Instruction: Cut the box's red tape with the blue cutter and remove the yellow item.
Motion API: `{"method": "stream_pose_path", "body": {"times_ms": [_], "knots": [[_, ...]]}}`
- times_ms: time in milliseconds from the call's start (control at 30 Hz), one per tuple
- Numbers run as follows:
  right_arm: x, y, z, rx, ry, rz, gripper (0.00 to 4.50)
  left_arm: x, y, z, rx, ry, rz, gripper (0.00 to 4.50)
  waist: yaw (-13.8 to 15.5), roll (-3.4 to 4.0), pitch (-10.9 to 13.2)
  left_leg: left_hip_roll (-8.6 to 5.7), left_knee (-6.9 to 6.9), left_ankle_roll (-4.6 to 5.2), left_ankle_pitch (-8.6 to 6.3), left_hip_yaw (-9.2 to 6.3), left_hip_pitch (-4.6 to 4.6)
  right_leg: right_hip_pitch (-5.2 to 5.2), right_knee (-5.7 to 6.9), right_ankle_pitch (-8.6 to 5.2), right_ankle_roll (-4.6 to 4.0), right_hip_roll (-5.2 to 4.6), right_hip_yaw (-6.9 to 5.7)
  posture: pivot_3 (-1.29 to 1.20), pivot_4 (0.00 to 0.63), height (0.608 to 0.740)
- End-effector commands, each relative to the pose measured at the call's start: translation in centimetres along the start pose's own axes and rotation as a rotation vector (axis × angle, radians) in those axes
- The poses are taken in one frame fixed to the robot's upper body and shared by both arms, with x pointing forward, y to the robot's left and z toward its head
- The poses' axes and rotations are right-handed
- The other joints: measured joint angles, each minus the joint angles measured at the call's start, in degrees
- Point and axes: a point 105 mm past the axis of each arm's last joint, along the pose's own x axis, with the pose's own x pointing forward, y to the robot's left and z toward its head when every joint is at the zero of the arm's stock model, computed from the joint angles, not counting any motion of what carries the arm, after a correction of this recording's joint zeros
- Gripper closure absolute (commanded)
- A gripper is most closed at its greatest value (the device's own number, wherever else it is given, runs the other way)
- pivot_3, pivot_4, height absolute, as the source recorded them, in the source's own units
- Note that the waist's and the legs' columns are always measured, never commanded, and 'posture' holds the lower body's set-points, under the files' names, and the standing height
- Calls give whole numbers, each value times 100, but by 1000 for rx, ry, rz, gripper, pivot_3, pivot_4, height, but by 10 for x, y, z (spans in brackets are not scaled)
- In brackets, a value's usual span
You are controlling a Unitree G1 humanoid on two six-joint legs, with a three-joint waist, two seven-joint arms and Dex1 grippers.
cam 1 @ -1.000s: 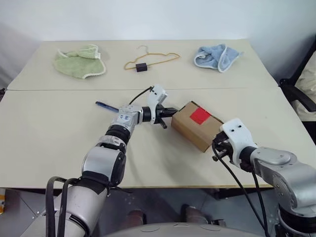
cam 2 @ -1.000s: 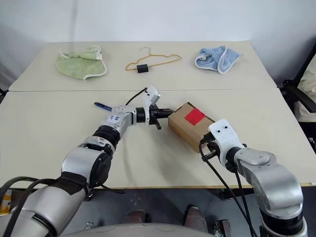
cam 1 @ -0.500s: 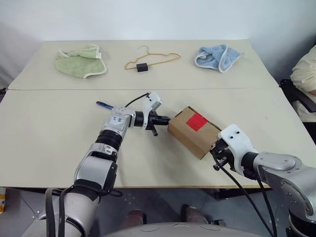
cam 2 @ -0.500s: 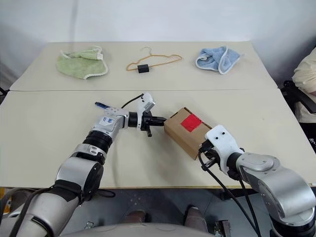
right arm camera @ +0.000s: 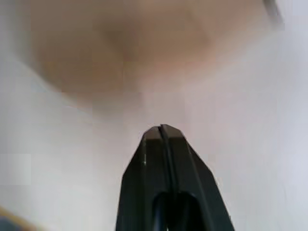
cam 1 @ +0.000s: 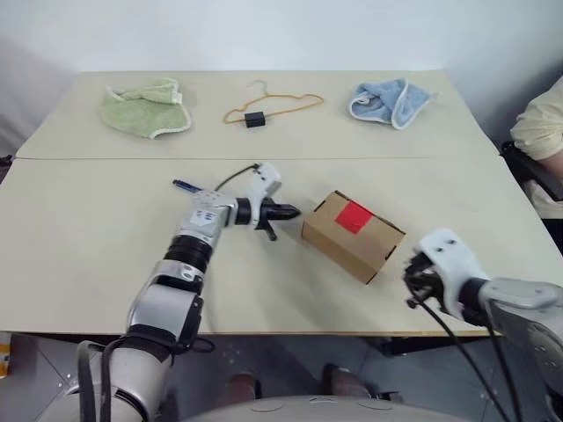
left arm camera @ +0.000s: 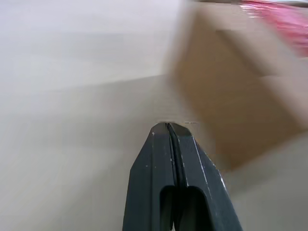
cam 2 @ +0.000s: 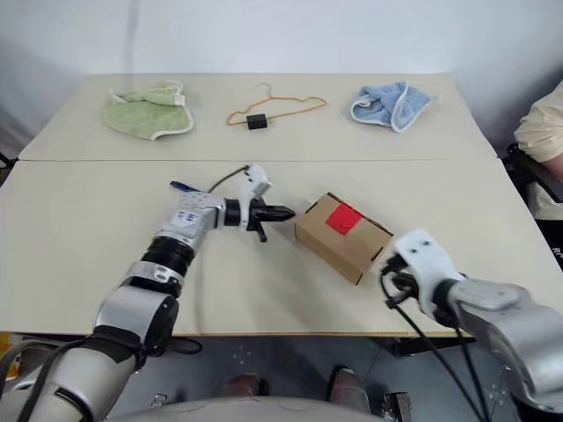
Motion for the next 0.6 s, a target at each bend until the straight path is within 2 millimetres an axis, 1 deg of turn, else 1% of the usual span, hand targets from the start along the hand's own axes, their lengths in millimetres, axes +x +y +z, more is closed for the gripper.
{"method": "stream_pose_path", "body": {"times_ms": [33,100,200,267,333,367,467,500,600], "knots": [[-19,-27,5,24,-59,-103,4500,-10,15,26,28,-107,110,4488,16,0,0,0,0,0,0,0,2,0,1,0,0,0,1,0,150,740],[-26,-35,13,30,-130,-124,4500,-15,19,30,33,-131,142,4488,24,-2,1,1,0,-1,1,-1,3,1,4,0,0,0,0,0,150,740],[-41,-49,38,122,-326,-102,4500,-24,27,39,33,-192,234,4488,25,-3,1,1,1,-1,1,-1,6,5,5,0,0,0,1,0,150,740],[-47,-57,52,157,-425,-83,4500,-26,30,44,28,-240,302,4488,20,-2,1,1,2,-2,2,-1,8,7,4,0,0,0,1,0,150,740],[-50,-60,62,150,-481,-78,4500,-26,31,47,16,-271,351,4488,20,-2,1,2,1,-2,2,-1,10,7,5,0,0,0,2,0,150,740],[-51,-58,68,169,-522,-32,4500,-25,32,48,5,-292,387,4488,19,-3,2,1,0,-3,2,-1,10,7,4,0,0,0,2,0,150,740],[-61,-36,98,122,-701,190,3904,-22,30,49,15,-326,499,3899,20,-3,2,1,0,-4,3,-1,10,7,4,0,0,0,2,0,150,740],[-63,-33,103,100,-738,219,3655,-21,28,49,30,-328,528,3691,21,-3,2,2,0,-5,3,-1,9,7,5,0,0,0,2,0,150,740],[-56,-32,104,54,-745,253,2552,-22,23,46,33,-338,588,2699,26,-5,2,1,0,-5,3,-1,9,8,3,0,0,0,2,0,150,740]]}}
